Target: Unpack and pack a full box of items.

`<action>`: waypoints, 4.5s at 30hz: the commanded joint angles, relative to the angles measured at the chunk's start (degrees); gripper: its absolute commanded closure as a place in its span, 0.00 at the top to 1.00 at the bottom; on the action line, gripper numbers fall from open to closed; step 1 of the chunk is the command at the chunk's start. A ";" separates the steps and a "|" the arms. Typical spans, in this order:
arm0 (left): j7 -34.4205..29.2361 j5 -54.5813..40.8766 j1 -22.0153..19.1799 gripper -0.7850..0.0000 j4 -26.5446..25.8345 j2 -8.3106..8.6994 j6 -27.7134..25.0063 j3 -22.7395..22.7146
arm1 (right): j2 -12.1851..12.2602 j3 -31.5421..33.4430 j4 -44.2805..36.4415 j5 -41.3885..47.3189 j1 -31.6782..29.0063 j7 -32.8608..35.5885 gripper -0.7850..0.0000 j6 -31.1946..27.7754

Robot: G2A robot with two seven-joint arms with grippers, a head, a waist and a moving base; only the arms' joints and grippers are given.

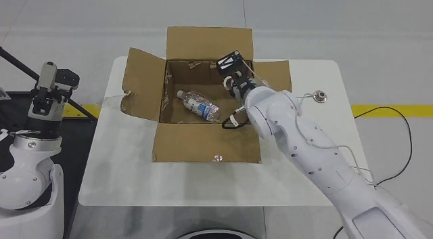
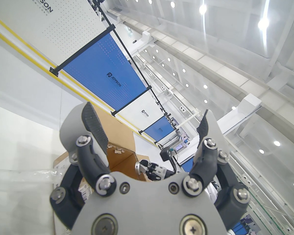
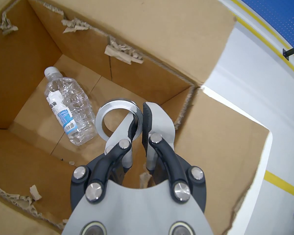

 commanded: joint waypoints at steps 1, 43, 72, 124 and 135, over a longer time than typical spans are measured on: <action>0.37 -0.23 0.41 1.00 -0.03 0.01 -0.08 -0.43 | -1.30 -2.78 2.82 -0.83 1.10 -0.37 0.00 0.47; 0.60 -0.50 0.93 1.00 -0.10 0.03 -0.25 -0.81 | -5.17 14.99 -8.71 -6.83 -6.78 10.18 0.84 -13.11; 0.60 -0.50 0.93 1.00 -0.10 0.03 -0.25 -0.81 | -0.14 44.70 13.96 -17.44 -4.80 7.26 1.00 -11.66; 0.60 -0.50 0.93 1.00 -0.10 0.03 -0.25 -0.81 | 0.42 42.73 55.56 -11.48 14.50 12.05 0.54 -21.18; 0.60 -0.50 0.93 1.00 -0.10 0.03 -0.25 -0.81 | -0.68 40.45 65.16 -9.44 19.52 8.24 0.50 -19.55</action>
